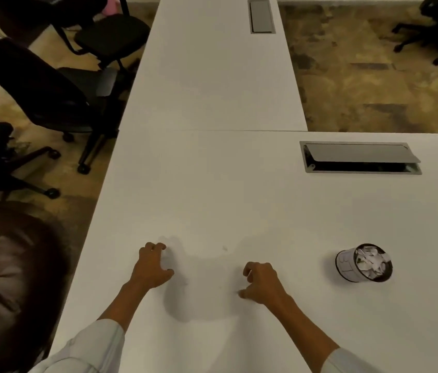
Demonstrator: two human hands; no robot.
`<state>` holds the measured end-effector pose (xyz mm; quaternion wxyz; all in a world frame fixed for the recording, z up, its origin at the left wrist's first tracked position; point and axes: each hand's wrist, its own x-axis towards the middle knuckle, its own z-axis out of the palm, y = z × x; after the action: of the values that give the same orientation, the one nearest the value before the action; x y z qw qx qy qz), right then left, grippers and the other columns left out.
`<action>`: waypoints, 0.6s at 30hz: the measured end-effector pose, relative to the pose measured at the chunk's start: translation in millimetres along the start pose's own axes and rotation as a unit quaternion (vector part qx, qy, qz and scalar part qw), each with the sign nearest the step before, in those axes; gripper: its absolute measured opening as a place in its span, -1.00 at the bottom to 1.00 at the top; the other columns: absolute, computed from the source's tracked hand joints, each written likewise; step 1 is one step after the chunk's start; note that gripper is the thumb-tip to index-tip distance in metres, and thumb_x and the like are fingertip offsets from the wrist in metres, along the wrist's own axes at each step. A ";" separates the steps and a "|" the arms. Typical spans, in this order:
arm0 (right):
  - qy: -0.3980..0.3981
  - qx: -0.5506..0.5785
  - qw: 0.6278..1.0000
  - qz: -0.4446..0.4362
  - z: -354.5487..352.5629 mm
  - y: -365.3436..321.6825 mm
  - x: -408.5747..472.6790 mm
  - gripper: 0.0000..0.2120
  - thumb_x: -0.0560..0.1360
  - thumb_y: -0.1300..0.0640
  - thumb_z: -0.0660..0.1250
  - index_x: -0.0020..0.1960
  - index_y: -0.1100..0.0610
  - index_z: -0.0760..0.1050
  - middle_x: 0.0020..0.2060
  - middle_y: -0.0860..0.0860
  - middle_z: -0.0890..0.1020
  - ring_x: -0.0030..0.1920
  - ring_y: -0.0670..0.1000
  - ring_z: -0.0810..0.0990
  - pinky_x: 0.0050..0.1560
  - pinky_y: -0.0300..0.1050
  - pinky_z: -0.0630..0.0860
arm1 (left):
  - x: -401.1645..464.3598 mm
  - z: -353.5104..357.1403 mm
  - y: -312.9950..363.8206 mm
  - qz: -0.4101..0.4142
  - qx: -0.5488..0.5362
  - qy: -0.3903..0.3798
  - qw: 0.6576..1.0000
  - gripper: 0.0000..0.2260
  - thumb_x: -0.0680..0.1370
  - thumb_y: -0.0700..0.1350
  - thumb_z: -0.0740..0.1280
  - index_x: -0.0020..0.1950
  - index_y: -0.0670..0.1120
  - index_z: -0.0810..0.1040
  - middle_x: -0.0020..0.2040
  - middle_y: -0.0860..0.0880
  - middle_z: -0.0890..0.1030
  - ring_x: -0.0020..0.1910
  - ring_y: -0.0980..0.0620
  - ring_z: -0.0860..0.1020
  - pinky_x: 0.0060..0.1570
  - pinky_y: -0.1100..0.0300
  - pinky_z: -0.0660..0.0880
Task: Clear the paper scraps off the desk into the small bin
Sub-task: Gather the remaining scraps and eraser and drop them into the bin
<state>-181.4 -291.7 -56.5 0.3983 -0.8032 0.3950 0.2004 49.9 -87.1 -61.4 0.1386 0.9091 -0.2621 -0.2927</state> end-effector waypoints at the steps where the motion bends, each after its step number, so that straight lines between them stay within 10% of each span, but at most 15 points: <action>1: -0.007 0.002 1.000 0.008 10.0 -4.3 0.9 -0.53 0.18 0.03 0.61 0.03 0.06 0.54 -0.11 -0.02 0.59 -0.17 -0.05 0.61 -0.17 -0.22 0.59 | -5.4 2.0 -5.2 0.018 0.009 -0.019 1.000 -0.33 0.30 -0.01 0.47 0.35 -0.12 0.32 0.30 -0.10 0.30 0.30 -0.07 0.27 0.09 0.12 0.44; 12: 0.108 0.099 0.982 -0.118 38.4 -54.2 29.2 -0.72 0.25 0.22 0.55 -0.07 0.13 0.59 -0.25 -0.04 0.64 -0.29 -0.12 0.62 -0.18 -0.17 0.63 | -56.9 38.6 1.2 0.192 0.018 -0.047 0.980 -0.29 0.36 0.03 0.38 0.43 -0.16 0.23 0.36 -0.09 0.28 0.32 -0.03 0.28 0.30 0.23 0.32; 18: 0.146 -0.055 0.972 -0.173 20.4 -43.3 46.0 -0.53 0.42 0.30 0.34 0.33 0.21 0.44 0.28 0.10 0.51 0.29 0.10 0.43 0.29 -0.11 0.40 | -60.3 54.7 0.5 0.226 0.070 -0.002 0.972 -0.41 0.38 -0.20 0.38 0.39 -0.20 0.31 0.29 -0.13 0.41 0.22 -0.10 0.40 0.14 0.20 0.47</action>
<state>-119.2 -281.2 -77.2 0.3201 -0.9007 0.2920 0.0307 -25.1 -59.3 -76.7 0.1364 0.8331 -0.4812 -0.2360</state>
